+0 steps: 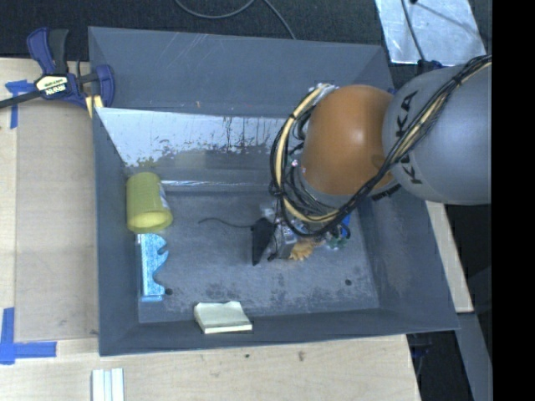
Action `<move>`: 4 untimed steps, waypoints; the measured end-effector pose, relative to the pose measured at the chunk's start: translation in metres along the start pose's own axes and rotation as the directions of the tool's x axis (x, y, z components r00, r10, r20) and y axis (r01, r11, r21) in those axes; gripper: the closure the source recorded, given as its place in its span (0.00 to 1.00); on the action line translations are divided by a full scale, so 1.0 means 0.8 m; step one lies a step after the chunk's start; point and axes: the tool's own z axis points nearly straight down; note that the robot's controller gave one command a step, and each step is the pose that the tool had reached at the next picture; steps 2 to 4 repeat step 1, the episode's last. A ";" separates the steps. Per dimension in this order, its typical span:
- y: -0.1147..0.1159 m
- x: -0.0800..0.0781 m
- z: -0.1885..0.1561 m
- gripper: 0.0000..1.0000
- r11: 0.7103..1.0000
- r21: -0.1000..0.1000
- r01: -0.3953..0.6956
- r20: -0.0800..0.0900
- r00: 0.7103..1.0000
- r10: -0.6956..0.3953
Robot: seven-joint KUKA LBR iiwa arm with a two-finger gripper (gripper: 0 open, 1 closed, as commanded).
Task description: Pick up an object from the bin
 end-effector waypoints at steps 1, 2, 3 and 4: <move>-0.010 0.000 -0.237 1.00 0.999 0.002 0.051 0.014 0.999 -0.051; -0.010 0.000 -0.237 1.00 0.999 0.002 0.051 0.014 0.999 -0.051; -0.010 0.000 -0.237 1.00 0.999 0.002 0.051 0.014 0.999 -0.051; -0.010 0.000 -0.237 1.00 0.999 0.002 0.051 0.014 0.999 -0.051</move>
Offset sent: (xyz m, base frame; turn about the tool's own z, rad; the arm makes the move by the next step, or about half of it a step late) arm 0.0000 0.0000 0.0000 0.0000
